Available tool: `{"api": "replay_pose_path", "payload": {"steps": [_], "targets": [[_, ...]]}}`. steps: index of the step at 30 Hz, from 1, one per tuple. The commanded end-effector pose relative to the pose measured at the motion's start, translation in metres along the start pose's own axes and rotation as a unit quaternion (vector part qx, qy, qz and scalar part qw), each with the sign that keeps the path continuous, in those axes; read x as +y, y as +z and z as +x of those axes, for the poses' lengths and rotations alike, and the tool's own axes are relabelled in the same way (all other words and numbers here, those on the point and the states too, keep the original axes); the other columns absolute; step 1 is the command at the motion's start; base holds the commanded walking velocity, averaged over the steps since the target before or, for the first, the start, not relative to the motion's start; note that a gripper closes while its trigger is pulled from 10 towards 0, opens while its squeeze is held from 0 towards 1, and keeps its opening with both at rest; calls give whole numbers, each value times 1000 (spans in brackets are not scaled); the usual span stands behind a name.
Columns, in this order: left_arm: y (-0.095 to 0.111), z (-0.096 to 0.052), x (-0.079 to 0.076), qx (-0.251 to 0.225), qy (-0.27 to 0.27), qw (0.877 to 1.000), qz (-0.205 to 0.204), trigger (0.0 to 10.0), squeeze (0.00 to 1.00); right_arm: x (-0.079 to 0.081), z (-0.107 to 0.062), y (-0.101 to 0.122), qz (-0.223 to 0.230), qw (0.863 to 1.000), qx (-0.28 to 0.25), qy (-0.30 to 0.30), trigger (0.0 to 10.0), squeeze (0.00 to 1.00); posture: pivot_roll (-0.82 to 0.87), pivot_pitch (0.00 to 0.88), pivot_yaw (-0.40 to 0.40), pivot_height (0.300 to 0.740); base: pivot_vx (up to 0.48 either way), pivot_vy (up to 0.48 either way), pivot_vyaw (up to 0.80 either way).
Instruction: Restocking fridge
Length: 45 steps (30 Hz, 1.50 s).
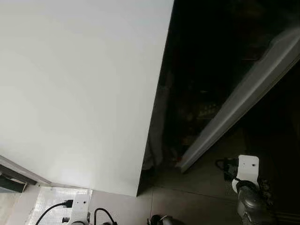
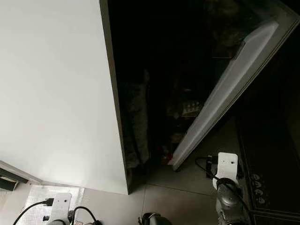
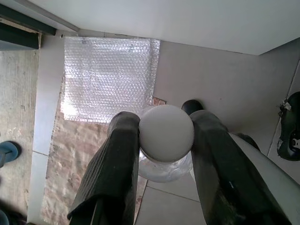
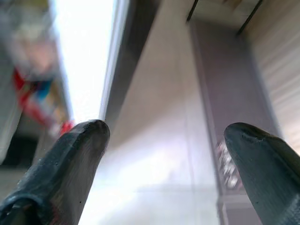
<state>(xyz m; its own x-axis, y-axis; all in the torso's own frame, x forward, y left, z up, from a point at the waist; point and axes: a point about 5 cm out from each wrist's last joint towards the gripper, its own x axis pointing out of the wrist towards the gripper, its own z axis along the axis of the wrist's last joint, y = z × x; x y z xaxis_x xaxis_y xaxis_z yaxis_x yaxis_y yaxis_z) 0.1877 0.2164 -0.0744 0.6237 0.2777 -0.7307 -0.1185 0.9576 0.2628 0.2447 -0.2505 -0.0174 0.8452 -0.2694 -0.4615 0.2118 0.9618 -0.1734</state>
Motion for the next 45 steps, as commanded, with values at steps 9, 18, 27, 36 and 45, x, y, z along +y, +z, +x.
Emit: {"api": "replay_pose_path", "payload": {"steps": [9,18,27,36,45], "targets": [[-11,-2,-2,23,-6,1000,8,10000,0,34,-25,-65,-40,981,152,118,10000,0,-141,168,-86,740,0,0,0],[-13,-2,-1,35,-8,999,21,10000,0,51,-58,-110,-45,952,250,169,10000,0,-131,177,-83,740,0,-33,0],[-13,-2,1,42,-10,999,25,10000,0,53,-56,-108,-54,949,248,185,10000,0,-134,186,-78,740,0,-320,0],[-13,-1,2,43,-14,999,20,10000,0,34,-34,-78,-6,983,155,101,10000,0,-137,190,-75,740,0,-176,0],[-13,-1,1,43,-16,999,22,10000,0,42,-36,-78,-36,980,150,125,10000,0,-128,186,-79,740,0,0,74]]}}
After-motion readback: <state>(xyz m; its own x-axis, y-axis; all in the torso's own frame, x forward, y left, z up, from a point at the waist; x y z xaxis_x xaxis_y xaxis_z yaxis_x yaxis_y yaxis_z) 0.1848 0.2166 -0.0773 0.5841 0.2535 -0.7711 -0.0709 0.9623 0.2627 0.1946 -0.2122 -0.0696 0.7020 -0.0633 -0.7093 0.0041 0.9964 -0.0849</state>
